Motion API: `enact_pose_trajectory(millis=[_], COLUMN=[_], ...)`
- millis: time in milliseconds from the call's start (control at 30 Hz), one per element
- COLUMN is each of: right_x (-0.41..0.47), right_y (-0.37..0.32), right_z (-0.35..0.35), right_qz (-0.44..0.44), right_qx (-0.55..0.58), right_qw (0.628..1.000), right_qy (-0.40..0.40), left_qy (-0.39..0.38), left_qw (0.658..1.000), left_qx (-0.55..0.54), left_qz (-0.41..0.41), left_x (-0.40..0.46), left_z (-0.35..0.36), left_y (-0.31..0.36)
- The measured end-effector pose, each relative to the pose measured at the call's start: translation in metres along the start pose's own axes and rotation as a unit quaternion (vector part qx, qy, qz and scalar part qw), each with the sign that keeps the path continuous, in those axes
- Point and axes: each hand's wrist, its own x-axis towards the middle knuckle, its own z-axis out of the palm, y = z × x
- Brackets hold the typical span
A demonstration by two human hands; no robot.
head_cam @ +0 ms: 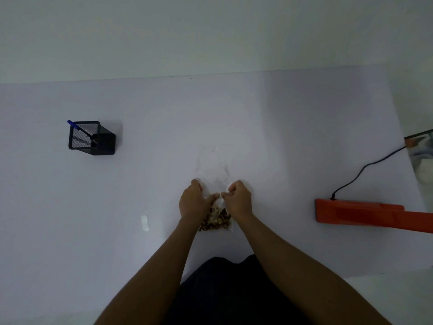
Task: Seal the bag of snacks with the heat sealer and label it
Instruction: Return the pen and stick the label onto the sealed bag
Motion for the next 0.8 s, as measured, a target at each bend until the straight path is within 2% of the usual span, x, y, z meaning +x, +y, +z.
enact_pose_trajectory(millis=[267,433,600,800], right_x=[-0.002,-0.003,-0.009,-0.005], right_y=[0.002,0.005,0.003,0.003], right_z=[0.004,0.005,0.009,0.014], right_qz=[-0.027,-0.048,-0.057,-0.049], right_qx=[-0.001,0.001,0.001,-0.014], right_qw=[1.000,0.999,0.998,0.998], right_qy=[0.010,0.018,0.030,0.031], left_qy=[-0.054,-0.046,0.006,-0.022], left_qw=[0.996,0.996,1.000,0.999], left_qx=[-0.064,-0.072,-0.010,0.008], left_qz=[0.007,0.004,-0.014,-0.025], left_x=[0.014,0.011,0.003,0.009], left_z=[-0.009,-0.013,-0.007,-0.009], left_y=[-0.020,-0.018,-0.004,-0.007])
